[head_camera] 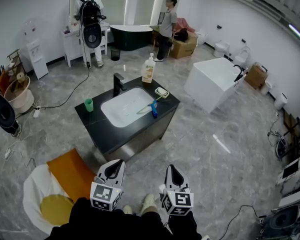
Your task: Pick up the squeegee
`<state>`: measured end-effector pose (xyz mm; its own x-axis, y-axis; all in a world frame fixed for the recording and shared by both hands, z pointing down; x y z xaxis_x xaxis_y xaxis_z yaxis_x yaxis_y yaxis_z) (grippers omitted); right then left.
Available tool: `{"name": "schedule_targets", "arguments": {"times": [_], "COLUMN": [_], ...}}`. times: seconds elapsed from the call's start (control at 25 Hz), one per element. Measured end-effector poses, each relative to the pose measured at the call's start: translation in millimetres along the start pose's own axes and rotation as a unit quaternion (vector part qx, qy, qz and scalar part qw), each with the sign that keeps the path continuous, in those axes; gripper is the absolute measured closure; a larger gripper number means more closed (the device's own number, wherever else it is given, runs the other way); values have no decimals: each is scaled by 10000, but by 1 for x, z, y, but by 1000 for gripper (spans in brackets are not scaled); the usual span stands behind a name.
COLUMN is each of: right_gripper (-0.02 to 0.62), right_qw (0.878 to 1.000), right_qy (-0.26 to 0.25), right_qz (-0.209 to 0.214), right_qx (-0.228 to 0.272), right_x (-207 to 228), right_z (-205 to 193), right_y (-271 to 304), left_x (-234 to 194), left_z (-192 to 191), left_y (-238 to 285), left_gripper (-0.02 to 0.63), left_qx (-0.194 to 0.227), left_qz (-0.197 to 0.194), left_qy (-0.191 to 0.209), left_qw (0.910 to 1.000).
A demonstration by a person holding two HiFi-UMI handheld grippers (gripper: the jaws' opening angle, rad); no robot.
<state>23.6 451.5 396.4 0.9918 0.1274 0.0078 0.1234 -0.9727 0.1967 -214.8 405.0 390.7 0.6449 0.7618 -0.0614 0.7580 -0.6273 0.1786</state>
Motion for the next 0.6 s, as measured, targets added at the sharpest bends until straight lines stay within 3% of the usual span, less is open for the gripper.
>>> {"name": "schedule_targets", "arguments": {"times": [0.32, 0.6], "right_gripper": [580, 580], "right_qw": [9999, 9998], "right_qy": [61, 111], "right_qz": [34, 142], "right_qx": [-94, -112], "right_x": [19, 46], "right_z": [-4, 5], "right_y": [41, 120], "left_x": [-11, -42], "left_z": [-1, 13], "left_y": [43, 114], "left_gripper": [581, 581], "left_qx": [-110, -169], "left_qz": [12, 120], "left_qy": [-12, 41], "left_qw": [9999, 9998]}}
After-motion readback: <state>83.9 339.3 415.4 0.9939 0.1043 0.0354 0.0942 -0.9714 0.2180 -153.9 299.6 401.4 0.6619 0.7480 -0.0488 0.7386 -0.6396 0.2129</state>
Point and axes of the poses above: the fingertips, and each gripper's own axes: y forward along the fingers, x to its right, z out of its top, the point moved 8 cm from there along -y, backward along the fingers, and after that the axes turned 13 degrees about -z, right-handed, at the moved point
